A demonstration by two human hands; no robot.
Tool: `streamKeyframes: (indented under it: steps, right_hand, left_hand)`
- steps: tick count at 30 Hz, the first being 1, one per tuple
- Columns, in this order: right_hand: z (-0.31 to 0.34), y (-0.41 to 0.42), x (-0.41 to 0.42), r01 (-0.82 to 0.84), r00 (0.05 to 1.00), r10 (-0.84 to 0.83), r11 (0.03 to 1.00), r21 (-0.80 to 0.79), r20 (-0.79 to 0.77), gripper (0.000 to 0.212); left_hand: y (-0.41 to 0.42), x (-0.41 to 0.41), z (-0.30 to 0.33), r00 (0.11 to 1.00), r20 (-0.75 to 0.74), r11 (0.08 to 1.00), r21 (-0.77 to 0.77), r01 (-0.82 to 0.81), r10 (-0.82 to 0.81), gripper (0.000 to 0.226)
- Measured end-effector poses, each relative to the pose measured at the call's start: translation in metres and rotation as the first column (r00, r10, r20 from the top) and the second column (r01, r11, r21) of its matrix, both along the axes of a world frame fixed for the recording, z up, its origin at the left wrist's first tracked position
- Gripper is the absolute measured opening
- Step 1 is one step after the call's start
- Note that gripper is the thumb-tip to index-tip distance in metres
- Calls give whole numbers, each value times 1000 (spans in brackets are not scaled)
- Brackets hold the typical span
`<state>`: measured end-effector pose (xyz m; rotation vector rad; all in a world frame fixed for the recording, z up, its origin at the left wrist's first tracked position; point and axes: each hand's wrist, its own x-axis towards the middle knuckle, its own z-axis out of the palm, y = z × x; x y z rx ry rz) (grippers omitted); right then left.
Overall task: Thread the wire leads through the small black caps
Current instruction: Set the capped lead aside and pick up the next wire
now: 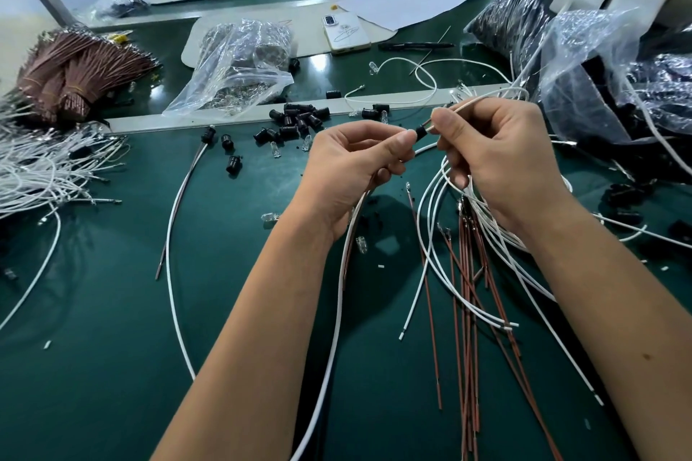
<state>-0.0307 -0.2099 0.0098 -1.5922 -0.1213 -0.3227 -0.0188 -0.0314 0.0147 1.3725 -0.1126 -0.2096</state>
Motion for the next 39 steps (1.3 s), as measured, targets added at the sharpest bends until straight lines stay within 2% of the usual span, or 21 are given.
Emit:
streamKeyframes:
  steps: [11,16,21,25,28,34,39]
  right_hand:
    - [1,1,0,-4,1000,5,997,79,-6,21]
    - [-3,1,2,27,1000,-27,1000,-1,4,26]
    - [-3,2,1,46,999,-46,999,-18,13,27]
    - [-1,3,0,56,998,-55,998,-40,32,33]
    - [1,4,-2,63,997,-61,997,-43,38,30]
    - [2,4,-2,99,991,-82,981,-165,109,33]
    - [1,5,-2,98,989,-83,988,-122,120,27]
  left_hand:
    - [1,-2,1,999,10,999,-3,32,-32,2]
    - [-1,-1,0,999,23,999,-16,-43,44,5]
    - [0,-2,0,1000,16,999,-37,-10,11,18]
    - [-1,-1,1,1000,-9,997,-83,-1,1,15]
    - [0,-1,0,1000,-6,997,-75,7,-8,17]
    - [0,-2,0,1000,24,1000,-25,17,-16,10]
    - [-3,-4,1,999,31,1000,13,12,-13,10]
